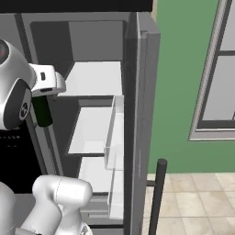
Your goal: Place the beer and liquor on the top shelf of the fridge to keep them out of children's reach, and place the kiwi on lower shelves for easy access.
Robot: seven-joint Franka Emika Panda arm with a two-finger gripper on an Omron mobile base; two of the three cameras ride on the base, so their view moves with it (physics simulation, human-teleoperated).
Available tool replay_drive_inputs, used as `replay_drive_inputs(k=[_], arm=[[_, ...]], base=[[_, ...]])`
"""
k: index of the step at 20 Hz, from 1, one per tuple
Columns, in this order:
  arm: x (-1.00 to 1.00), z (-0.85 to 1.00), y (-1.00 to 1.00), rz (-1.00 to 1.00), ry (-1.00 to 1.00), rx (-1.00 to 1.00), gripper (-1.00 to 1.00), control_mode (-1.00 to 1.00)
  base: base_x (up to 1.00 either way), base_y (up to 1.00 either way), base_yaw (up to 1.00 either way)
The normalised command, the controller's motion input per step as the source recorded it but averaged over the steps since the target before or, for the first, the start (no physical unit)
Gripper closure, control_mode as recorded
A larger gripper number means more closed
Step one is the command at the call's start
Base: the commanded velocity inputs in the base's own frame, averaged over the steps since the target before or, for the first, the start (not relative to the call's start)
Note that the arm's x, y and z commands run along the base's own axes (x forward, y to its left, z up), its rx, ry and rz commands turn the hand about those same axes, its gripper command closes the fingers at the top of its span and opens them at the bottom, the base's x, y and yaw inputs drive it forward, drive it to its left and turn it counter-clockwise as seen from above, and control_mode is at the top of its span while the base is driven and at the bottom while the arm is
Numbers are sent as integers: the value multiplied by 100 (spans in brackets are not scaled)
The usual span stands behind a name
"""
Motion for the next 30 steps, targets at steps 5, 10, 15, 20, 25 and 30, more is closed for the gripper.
replay_drive_inputs(k=[5,10,15,20,25,30], arm=[[0,0,0,0,0,0,100,100],[11,0,-5,3,0,0,100,-100],[22,-5,-25,4,-3,0,100,-100],[22,-7,-28,1,-7,1,100,-100],[24,-10,-12,0,-8,0,100,-100],[34,-12,-17,0,-7,0,100,-100]], base=[[39,-15,18],[20,-8,9],[0,0,0],[0,0,0],[0,0,0],[0,0,0]])
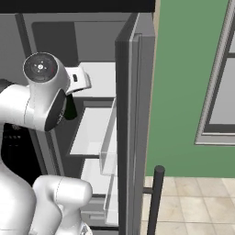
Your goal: Place the beer and liquor on the top shelf of the fridge to keep them out of children's reach, and place the kiwi on lower shelves for easy access.
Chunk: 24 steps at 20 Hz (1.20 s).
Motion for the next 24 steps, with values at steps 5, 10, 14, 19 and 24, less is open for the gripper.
replay_drive_inputs(k=[5,10,14,19,24], arm=[[41,-8,-22,0,-6,2,100,-100],[45,0,-19,0,-2,3,100,-100],[52,0,-15,0,0,3,100,-100],[57,0,-9,0,0,2,100,-100],[53,0,-6,0,0,1,100,-100]], base=[[0,0,0],[0,0,0],[0,0,0],[0,0,0],[0,0,0]])
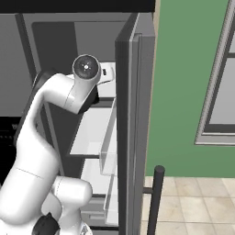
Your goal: Place the beer and liquor on the top shelf of the fridge to keep them out of children's reach, and place the kiwi on lower shelves for easy access.
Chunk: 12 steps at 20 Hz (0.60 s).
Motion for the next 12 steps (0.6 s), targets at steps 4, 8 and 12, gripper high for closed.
replay_drive_inputs(k=[4,8,12], arm=[[48,0,-9,0,-1,0,100,-100],[48,0,-10,0,-2,0,100,-100],[50,0,-6,0,0,0,100,-100]], base=[[0,0,0],[0,0,0],[0,0,0]])
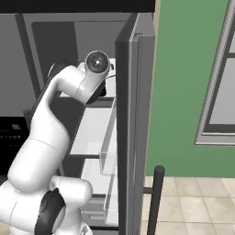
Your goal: Place the beer and liquor on the top shelf of the fridge to keep them out of children's reach, and place the kiwi on lower shelves for easy access.
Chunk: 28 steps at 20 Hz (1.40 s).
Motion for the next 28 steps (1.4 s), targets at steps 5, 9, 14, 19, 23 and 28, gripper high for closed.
replay_drive_inputs(k=[5,9,14,19,23,28], arm=[[51,0,0,0,-1,0,100,-100],[50,0,0,0,-1,0,100,-100],[50,-1,0,0,-1,0,100,-100],[51,-5,-5,0,-3,2,100,-100],[46,-9,-7,0,-4,2,100,-100],[45,-9,0,0,-4,0,100,-100]], base=[[0,0,0],[0,0,0],[0,0,0],[0,0,0],[0,0,0],[0,0,0]])
